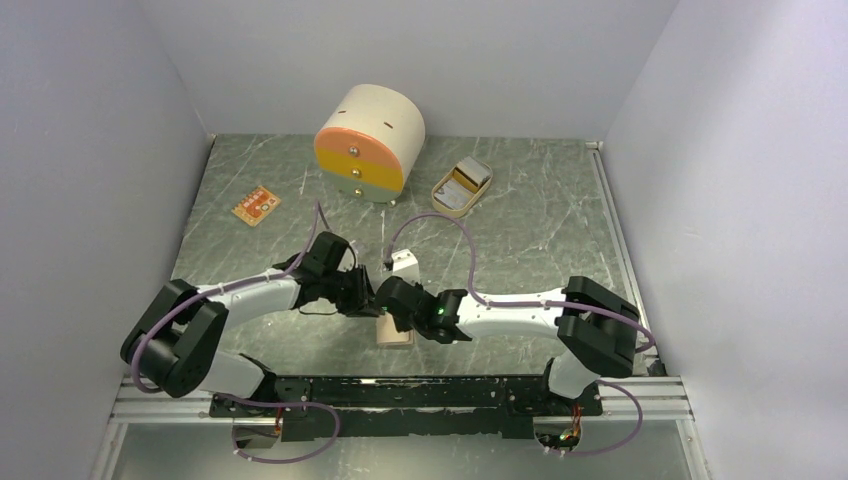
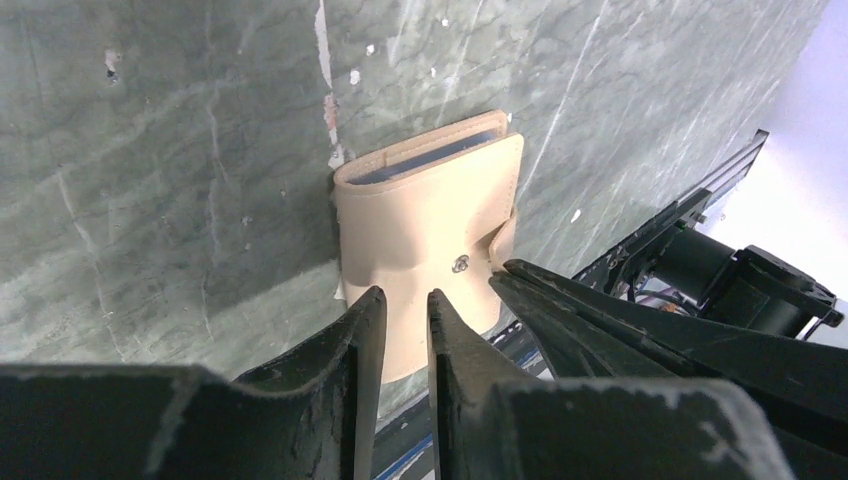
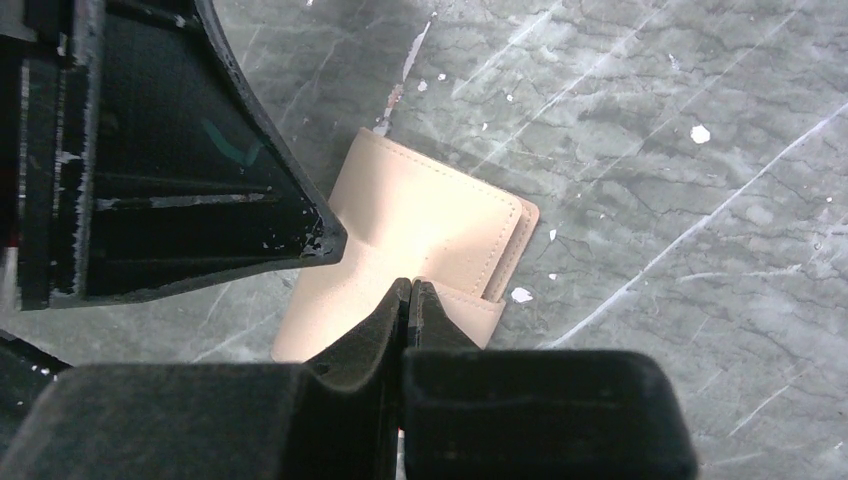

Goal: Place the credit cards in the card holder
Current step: Close the card holder at the center of the board.

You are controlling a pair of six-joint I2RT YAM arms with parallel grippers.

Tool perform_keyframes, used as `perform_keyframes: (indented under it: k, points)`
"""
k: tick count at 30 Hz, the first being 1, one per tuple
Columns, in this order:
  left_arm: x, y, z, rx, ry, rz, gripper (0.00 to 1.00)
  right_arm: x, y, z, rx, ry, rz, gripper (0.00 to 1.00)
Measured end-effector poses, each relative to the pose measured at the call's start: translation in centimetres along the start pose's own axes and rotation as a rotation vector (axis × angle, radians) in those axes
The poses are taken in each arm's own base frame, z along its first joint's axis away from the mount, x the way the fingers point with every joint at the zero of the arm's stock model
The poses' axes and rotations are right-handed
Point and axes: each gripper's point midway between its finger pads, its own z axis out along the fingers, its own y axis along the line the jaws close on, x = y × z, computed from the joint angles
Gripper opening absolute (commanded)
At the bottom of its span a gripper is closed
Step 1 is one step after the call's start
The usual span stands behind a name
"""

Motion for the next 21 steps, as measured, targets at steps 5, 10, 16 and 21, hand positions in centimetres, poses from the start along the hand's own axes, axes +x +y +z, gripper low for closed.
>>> perform_keyframes:
  k: [5,10,16,21]
  points:
    - [0.4,0.7,0.5,-0.021,0.022,-0.014,0.26,0.1,0.1,0.1,-0.006,0.002,0.000,0.00]
    - [0.5,1.1,1.0,-0.027,0.035,-0.023,0.26,0.8,0.3,0.4,-0.008,0.020,-0.011,0.00]
    - [0.6,1.2,1.1,-0.025,0.040,-0.024,0.25,1.3,0.5,0.8,-0.006,0.033,-0.022,0.00]
    - [0.7,1.2,1.1,-0.023,0.045,-0.026,0.24,1.3,0.6,0.8,-0.004,0.032,-0.029,0.00]
